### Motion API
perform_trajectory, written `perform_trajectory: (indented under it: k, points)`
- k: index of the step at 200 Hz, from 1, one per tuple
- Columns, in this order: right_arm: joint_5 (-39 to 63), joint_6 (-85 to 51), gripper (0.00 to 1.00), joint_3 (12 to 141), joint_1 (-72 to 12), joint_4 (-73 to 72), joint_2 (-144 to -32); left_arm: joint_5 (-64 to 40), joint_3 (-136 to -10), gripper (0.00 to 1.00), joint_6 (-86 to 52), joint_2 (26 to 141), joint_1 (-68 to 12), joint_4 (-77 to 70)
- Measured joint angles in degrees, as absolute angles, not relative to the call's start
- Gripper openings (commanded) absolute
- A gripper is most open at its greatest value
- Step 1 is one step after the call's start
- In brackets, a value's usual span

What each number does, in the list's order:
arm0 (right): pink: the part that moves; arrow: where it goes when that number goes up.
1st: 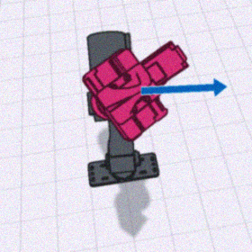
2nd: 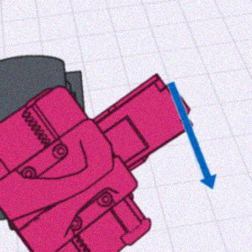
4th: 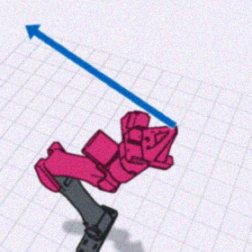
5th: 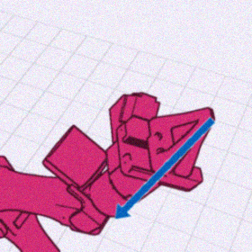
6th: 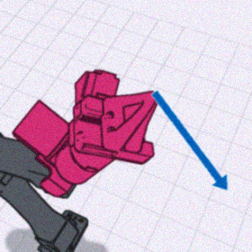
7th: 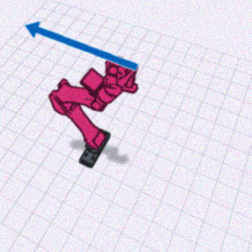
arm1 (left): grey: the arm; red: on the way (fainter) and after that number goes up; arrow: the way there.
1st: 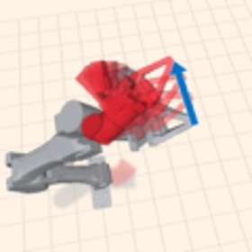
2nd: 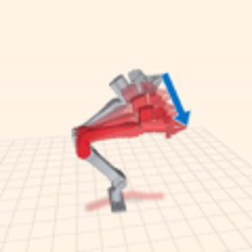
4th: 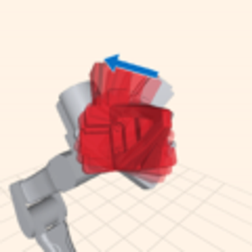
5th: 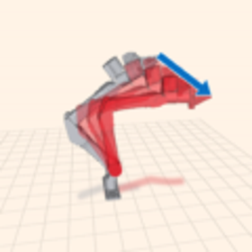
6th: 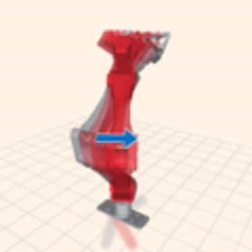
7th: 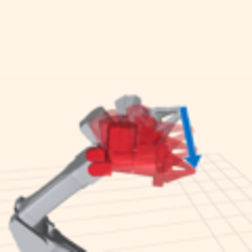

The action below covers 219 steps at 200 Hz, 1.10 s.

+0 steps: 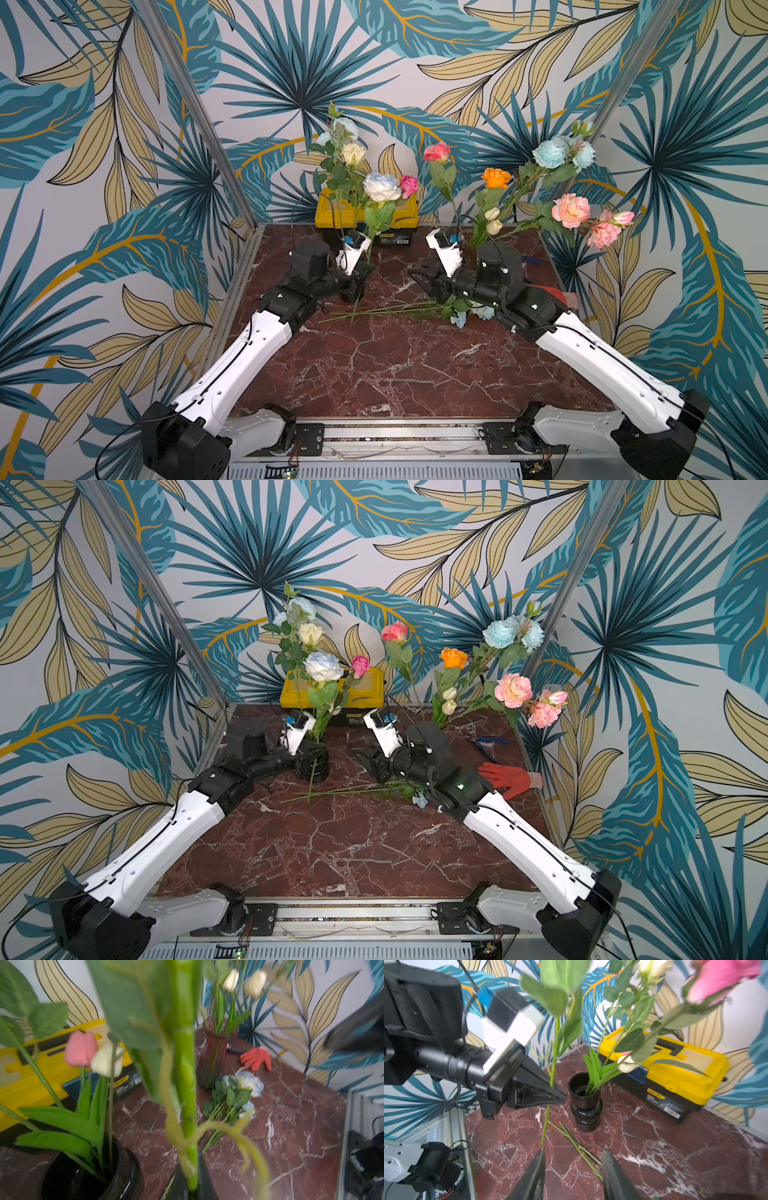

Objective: Pick out blue flowers from the vase
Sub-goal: Place the flower at the center of the board.

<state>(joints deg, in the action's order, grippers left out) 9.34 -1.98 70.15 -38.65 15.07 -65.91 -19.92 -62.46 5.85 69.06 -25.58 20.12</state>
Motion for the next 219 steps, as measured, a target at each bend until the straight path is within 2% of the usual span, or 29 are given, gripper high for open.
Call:
perform_trajectory:
  k: [51,108,153,219]
  points:
    - [7.0,-4.5,0.43,65.1,-34.3,14.9,-56.5,-4.5,-65.6,0.0,16.3,78.7,-34.7,30.1]
    - [3.9,-4.2,0.42,65.3,-33.0,16.0,-51.9,6.5,-67.7,0.0,25.4,88.8,-42.3,34.5]
    - [2.8,-4.1,0.42,65.0,-31.8,16.2,-51.1,11.3,-68.6,0.0,30.5,95.1,-48.5,36.2]
    - [3.0,-4.4,0.42,62.8,-30.7,15.9,-51.7,13.3,-77.7,0.0,35.9,104.7,-48.7,36.4]
